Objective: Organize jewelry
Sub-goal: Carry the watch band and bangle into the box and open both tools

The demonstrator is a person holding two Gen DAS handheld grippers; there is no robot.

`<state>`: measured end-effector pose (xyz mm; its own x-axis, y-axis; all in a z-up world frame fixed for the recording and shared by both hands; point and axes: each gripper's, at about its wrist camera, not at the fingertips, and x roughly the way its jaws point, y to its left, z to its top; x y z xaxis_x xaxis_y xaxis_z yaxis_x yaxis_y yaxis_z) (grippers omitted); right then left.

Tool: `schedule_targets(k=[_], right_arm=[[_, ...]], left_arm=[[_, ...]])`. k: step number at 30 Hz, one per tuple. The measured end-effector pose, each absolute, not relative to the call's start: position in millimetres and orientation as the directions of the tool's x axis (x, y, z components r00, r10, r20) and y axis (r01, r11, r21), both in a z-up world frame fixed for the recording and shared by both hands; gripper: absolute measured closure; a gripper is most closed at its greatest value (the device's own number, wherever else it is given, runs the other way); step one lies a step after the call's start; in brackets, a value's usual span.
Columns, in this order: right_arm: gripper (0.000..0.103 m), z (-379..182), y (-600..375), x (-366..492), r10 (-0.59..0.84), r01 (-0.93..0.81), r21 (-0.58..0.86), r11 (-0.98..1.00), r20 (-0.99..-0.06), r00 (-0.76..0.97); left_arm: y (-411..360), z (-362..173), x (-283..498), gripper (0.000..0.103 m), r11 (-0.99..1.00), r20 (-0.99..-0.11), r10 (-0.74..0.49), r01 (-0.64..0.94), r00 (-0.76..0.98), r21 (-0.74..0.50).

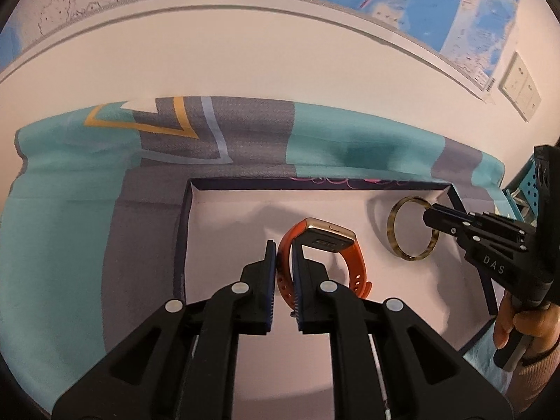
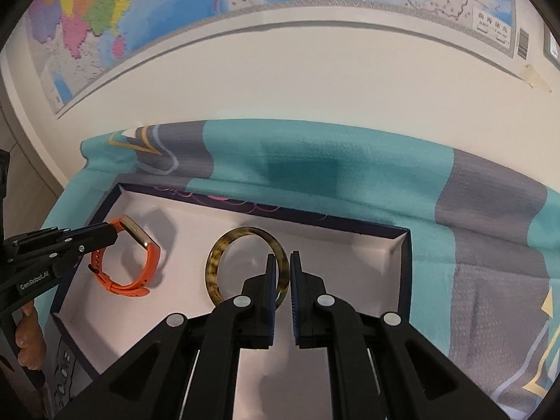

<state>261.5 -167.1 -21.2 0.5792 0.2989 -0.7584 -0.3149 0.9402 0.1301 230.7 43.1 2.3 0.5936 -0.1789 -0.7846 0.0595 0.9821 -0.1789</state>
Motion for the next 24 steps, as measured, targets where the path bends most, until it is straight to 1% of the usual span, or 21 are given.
schedule_targets(k=[5,16,18,21,22,24], right_arm=[[0.097,-25,-168,270,0.300,-0.299,0.150,0.942,-0.772,0.560],[0.096,-24,-162,276,0.268,-0.283,0.121,0.952,-0.775,0.572],[0.093,-23,-162,273,0.262,-0.285,0.109,0.952,-0.771,0.581],[0.093,-18,-158,264,0.259,-0.303,0.083,0.949,-0.754,0.604],[0.092,-15,-157,259,0.255,-0.311,0.068,0.948,-0.746,0.616],[0.085,-9,-154,250,0.253,-0.325,0.045,0.945,-0.730,0.635]], left_arm=[[43,0,242,0.094,0.980,-0.793,-0.180,0.037,0.582,-0.195],[45,-13,265,0.094,0.982,-0.819,-0.121,-0.052,0.560,-0.181],[44,-17,268,0.095,0.982,-0.827,-0.113,-0.064,0.551,-0.176],[42,-20,270,0.095,0.983,-0.838,-0.106,-0.071,0.535,-0.170],[42,-20,270,0.092,0.985,-0.841,-0.097,-0.072,0.533,-0.159],[41,-19,268,0.089,0.986,-0.840,-0.085,-0.076,0.537,-0.148]])
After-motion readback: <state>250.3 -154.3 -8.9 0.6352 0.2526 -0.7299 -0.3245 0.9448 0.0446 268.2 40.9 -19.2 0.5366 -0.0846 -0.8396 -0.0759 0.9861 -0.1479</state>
